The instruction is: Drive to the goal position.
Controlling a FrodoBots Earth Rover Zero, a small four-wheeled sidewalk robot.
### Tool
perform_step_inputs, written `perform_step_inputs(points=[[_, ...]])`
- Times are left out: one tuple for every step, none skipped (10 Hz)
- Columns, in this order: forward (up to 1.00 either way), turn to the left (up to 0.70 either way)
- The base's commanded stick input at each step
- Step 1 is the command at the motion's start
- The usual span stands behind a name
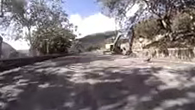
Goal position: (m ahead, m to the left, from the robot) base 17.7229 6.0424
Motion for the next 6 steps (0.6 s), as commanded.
perform_step_inputs(points=[[0.70,0.27],[0.70,0.27],[0.70,0.27],[0.70,0.27],[0.70,0.27],[0.70,0.27]])
